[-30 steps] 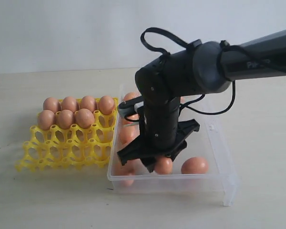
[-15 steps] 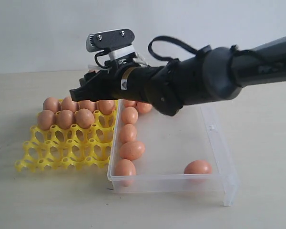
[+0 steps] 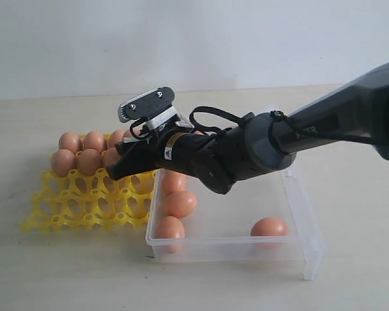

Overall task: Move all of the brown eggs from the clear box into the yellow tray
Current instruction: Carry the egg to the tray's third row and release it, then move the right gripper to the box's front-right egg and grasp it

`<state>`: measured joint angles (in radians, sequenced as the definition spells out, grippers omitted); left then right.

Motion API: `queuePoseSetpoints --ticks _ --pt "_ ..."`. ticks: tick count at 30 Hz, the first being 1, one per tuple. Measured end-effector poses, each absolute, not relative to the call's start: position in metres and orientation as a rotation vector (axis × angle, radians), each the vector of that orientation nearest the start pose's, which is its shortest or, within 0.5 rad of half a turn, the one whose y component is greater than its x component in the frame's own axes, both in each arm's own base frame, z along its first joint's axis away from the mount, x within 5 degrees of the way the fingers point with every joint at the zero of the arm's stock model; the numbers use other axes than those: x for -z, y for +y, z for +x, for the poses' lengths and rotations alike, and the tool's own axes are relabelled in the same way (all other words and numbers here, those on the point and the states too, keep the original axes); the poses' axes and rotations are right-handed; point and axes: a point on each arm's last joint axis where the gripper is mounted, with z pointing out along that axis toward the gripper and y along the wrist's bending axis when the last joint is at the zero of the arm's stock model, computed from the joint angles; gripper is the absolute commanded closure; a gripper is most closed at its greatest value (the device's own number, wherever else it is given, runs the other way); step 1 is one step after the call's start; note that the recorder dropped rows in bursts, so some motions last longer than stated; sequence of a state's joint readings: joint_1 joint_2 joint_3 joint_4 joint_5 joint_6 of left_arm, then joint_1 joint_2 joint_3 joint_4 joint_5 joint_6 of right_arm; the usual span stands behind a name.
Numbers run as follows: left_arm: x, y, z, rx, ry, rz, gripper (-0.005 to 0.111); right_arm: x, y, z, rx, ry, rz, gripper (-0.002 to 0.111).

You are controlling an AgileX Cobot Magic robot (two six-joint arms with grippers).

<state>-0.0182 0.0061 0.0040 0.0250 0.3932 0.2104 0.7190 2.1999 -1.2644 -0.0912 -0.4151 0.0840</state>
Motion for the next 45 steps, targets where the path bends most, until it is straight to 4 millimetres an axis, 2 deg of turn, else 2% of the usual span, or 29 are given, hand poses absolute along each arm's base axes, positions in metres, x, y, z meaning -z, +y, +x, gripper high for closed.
queuePoseSetpoints --ticks 8,15,21,24,35,38,43,45 --pt "-0.176 0.0 0.053 -0.156 1.876 0.231 0.107 -0.117 0.299 0.353 -0.469 1.893 -0.73 0.092" --pt "-0.176 0.0 0.053 -0.156 1.876 0.231 0.107 -0.117 0.299 0.353 -0.469 1.892 -0.73 0.082" --pt "-0.176 0.0 0.053 -0.156 1.876 0.231 0.107 -0.117 0.299 0.353 -0.469 1.892 -0.73 0.057" --pt "-0.176 0.0 0.053 -0.156 1.876 0.231 0.107 -0.117 0.299 0.353 -0.469 1.892 -0.73 0.048" --pt "-0.176 0.0 0.053 -0.156 1.876 0.231 0.107 -0.118 0.298 0.353 -0.464 1.903 -0.734 0.048" --pt "-0.176 0.0 0.053 -0.156 1.876 0.231 0.107 -0.139 0.295 0.35 -0.453 1.929 -0.735 0.048" --pt "-0.176 0.0 0.053 -0.156 1.876 0.231 0.107 -0.211 0.277 0.332 -0.419 2.05 -0.711 0.048" --pt "-0.176 0.0 0.053 -0.156 1.876 0.231 0.107 -0.232 0.265 0.319 -0.382 2.147 -0.714 0.048"
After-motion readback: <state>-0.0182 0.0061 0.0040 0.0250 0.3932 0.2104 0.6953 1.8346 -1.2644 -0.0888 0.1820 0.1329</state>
